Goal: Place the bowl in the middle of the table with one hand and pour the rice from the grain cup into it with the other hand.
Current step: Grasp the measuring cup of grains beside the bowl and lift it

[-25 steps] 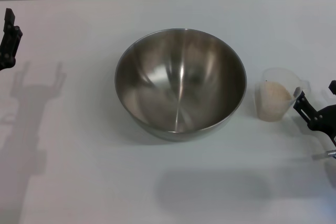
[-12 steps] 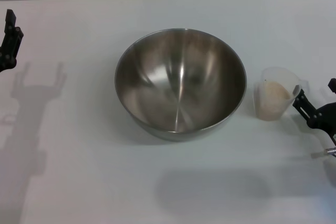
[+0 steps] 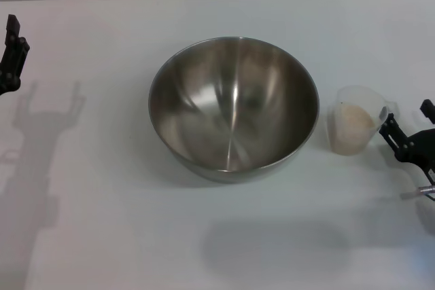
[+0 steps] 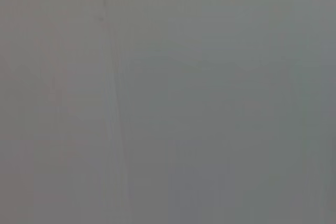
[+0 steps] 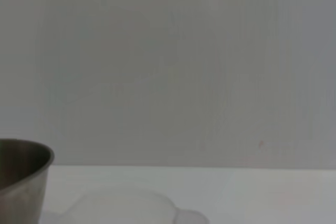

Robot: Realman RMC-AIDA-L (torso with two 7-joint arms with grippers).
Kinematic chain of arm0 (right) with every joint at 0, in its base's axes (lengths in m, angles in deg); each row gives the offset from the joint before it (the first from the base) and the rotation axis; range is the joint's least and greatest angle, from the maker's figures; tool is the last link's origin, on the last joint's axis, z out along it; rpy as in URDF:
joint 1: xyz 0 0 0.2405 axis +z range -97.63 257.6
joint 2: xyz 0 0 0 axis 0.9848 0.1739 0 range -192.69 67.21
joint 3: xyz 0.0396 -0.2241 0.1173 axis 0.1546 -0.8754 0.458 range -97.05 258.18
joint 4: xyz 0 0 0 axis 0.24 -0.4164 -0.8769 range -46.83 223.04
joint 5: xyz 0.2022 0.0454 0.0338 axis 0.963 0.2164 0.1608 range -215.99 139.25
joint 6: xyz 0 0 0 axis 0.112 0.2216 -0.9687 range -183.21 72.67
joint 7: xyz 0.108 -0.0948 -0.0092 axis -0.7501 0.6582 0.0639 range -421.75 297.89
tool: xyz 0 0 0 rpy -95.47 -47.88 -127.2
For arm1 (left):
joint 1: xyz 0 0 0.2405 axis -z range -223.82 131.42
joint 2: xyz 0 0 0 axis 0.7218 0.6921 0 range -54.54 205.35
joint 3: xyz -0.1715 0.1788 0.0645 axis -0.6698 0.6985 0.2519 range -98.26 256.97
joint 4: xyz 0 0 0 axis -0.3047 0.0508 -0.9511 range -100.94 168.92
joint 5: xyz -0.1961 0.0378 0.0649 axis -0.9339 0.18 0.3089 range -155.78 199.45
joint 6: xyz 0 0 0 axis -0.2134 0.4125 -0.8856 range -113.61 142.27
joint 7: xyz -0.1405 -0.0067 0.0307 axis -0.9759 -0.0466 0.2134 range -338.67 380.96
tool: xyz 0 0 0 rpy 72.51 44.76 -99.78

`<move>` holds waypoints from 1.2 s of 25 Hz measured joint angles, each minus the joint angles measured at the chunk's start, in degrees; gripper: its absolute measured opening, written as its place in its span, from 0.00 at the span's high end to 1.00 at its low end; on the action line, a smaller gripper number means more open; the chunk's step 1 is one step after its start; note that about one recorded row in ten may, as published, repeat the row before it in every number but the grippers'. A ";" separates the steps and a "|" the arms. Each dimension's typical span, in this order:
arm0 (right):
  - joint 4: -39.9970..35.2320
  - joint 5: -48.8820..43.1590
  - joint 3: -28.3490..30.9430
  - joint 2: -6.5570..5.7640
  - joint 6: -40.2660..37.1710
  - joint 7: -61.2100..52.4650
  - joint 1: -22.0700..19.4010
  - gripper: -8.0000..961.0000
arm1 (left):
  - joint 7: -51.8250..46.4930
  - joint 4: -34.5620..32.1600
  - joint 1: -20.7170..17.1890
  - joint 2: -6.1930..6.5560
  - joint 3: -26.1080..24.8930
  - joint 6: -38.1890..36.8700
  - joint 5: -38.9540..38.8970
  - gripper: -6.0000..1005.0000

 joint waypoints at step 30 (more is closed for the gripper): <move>0.90 -0.41 -0.41 -0.05 0.18 0.08 0.63 0.63 | 0.00 -0.65 0.38 0.01 0.35 0.01 0.01 0.21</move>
